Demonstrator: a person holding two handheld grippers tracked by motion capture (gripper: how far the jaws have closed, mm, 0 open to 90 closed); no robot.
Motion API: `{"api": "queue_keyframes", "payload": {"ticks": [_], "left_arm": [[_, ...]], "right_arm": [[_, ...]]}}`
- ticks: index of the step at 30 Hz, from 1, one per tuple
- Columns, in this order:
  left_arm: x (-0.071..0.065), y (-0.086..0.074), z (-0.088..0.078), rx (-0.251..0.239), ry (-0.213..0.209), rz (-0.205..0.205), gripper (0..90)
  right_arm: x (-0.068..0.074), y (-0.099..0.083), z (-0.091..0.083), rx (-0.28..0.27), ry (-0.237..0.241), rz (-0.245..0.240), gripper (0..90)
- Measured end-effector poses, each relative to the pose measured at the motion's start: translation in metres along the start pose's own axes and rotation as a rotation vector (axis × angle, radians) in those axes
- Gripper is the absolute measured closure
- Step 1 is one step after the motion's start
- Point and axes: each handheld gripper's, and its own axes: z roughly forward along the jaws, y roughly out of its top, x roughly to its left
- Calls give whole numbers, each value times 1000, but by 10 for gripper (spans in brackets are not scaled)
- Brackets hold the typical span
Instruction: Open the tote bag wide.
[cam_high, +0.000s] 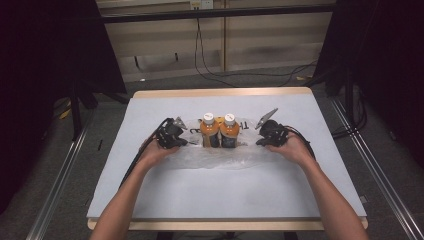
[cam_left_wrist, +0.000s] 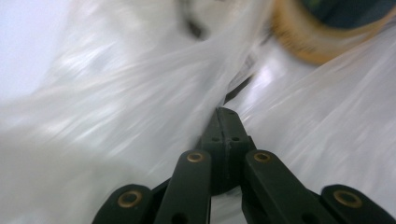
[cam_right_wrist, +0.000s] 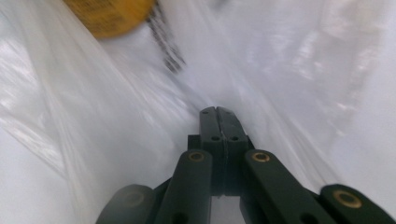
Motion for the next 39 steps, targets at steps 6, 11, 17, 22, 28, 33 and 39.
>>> {"api": "queue_keyframes", "payload": {"ticks": [6,11,17,22,28,33,39], "left_arm": [[4,-8,-4,-15,-23,-22,900],[1,-8,-6,14,-10,12,900],[2,-11,-8,10,-23,0,900],[3,-13,-8,0,-32,-2,900],[3,-19,-11,-13,-48,-13,900],[2,-20,-12,-4,-45,0,900],[2,-23,-14,-7,-48,-4,900]], "right_arm": [[-3,-8,-5,23,-17,4,900],[-5,-11,-8,44,-36,-12,900],[-5,-23,-15,52,-43,-14,900],[-6,-32,-19,31,-40,-14,900],[-4,-38,-21,22,-55,-23,900],[-6,-41,-23,17,-57,-38,900],[-7,-44,-24,7,-55,-26,900]]}}
